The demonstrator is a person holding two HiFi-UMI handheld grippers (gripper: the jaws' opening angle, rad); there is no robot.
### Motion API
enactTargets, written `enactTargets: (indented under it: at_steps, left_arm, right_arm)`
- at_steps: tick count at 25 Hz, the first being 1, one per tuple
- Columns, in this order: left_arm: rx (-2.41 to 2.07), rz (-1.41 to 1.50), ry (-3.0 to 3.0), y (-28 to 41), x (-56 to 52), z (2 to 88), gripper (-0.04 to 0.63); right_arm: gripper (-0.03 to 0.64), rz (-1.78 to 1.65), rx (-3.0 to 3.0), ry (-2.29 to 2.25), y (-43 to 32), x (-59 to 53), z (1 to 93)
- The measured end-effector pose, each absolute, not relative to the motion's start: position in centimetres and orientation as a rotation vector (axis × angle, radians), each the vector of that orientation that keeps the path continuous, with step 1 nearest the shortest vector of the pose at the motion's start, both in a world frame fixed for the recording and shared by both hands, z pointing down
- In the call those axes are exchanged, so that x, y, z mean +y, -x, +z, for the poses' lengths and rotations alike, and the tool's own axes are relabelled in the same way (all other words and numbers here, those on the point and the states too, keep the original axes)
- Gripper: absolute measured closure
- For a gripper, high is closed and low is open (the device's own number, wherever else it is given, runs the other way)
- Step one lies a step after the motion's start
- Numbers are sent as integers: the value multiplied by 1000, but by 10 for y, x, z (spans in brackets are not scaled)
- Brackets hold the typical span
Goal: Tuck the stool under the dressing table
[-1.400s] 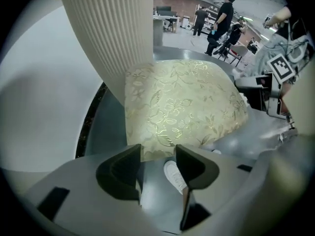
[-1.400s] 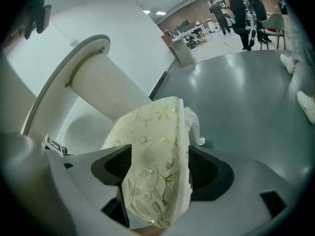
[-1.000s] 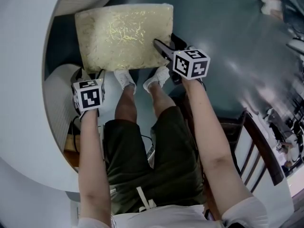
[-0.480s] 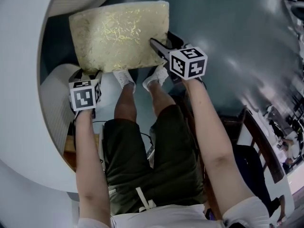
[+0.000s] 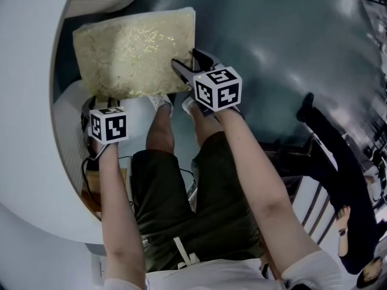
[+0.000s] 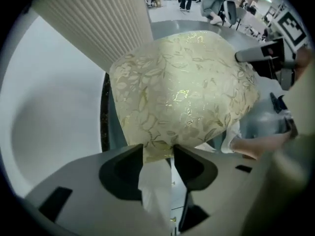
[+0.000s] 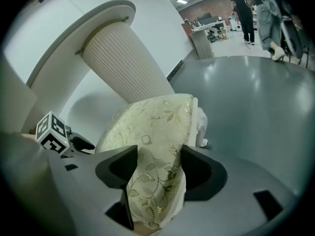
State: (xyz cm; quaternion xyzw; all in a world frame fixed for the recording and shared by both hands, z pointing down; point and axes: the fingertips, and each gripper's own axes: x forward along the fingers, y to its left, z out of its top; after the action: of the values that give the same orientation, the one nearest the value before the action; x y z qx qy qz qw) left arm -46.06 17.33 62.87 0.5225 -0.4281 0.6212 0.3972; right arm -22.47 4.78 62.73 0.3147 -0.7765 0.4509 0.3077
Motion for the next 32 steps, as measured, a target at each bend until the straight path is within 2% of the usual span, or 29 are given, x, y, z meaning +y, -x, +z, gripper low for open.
enactTargets:
  at_steps: [3, 7, 13, 25, 32]
  left_arm:
    - [-1217, 1639, -1219, 463, 183, 628, 439]
    - [-1252, 1588, -1197, 442, 189, 639, 411]
    - [-1234, 1519, -1244, 414, 189, 627, 416]
    - [-1119, 1566, -1379, 380, 198, 610, 557]
    - [-1028, 1595, -1458, 359, 195, 610, 577]
  right_arm:
    - [339, 1194, -2114, -743, 236, 50, 639]
    - [349, 1208, -2127, -684, 237, 63, 655]
    - [356, 1241, -2134, -653, 232, 78, 655]
    - [394, 1428, -2078, -613, 225, 108, 671]
    - [426, 1456, -2091, -686, 226, 107, 671]
